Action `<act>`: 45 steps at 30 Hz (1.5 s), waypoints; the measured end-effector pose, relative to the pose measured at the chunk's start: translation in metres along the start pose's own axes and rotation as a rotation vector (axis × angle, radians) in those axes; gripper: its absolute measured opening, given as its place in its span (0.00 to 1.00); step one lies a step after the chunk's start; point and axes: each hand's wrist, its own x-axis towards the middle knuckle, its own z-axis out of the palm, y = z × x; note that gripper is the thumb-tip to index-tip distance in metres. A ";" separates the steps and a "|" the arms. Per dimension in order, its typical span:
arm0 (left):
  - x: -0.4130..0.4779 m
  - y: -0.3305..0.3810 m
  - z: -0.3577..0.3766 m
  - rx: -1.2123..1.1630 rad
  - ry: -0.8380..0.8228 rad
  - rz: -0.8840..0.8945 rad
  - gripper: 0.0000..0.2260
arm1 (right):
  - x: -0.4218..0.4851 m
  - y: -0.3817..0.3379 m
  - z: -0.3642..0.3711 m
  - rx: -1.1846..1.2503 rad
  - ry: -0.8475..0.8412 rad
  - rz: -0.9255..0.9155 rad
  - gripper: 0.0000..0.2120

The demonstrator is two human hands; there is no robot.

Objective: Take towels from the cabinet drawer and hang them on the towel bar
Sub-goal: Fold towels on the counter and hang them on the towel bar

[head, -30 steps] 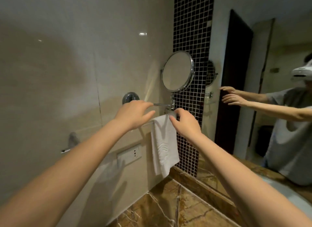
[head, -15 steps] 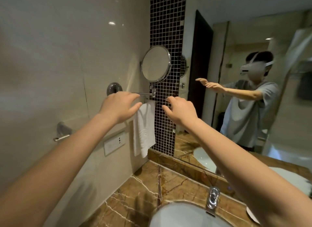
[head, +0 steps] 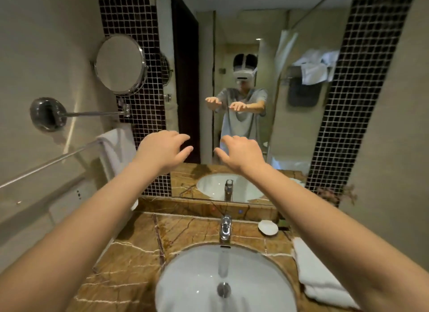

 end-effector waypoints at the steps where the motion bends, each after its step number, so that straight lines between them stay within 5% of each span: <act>1: 0.006 0.012 0.005 -0.011 0.008 0.041 0.23 | -0.010 0.014 -0.001 -0.043 -0.010 0.017 0.20; 18: 0.054 0.236 0.090 -0.254 0.030 0.434 0.21 | -0.166 0.198 -0.006 -0.198 -0.151 0.446 0.16; 45: 0.002 0.412 0.313 -0.342 -0.334 0.404 0.19 | -0.291 0.323 0.180 -0.080 -0.472 0.426 0.19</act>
